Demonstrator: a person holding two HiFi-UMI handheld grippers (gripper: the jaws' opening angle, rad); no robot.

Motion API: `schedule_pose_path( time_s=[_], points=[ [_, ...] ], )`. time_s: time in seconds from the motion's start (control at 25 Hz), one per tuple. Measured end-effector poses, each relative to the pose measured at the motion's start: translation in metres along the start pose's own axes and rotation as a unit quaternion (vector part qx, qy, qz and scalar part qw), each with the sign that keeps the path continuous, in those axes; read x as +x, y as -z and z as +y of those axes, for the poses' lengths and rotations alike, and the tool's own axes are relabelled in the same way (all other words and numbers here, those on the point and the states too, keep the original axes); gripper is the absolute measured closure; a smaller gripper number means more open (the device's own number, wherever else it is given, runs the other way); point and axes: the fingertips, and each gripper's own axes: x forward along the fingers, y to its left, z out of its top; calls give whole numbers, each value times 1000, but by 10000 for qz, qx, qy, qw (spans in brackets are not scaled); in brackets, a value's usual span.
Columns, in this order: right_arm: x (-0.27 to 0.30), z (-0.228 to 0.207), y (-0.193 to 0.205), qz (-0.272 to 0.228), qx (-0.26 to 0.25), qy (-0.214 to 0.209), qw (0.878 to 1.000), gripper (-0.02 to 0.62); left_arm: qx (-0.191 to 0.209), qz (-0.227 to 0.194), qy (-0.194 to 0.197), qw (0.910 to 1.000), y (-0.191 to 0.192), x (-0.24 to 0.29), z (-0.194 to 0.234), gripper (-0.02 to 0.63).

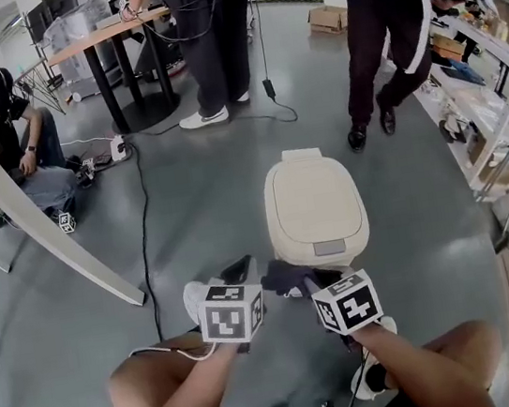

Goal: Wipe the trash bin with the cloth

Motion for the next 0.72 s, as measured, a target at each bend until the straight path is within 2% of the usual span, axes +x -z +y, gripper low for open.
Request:
schedule_pose_path(
  time_s=[0.2,0.36,0.6,0.72],
  points=[
    [-8,-18,8,-8,174,147,9997,529,126,-8,183,9998,-3,4,-20,609],
    [-16,-38,17,-11,365,324,9988,529,25,91,379,9992,2,9,-37,609],
    [-24,-59,23,-22,535,536,9971,529,-255,371,546,9975,29,20,-58,609],
    [-27,-67,28,-16,600,613,9963,529,-14,428,681,9968,35,24,-74,609]
  ],
)
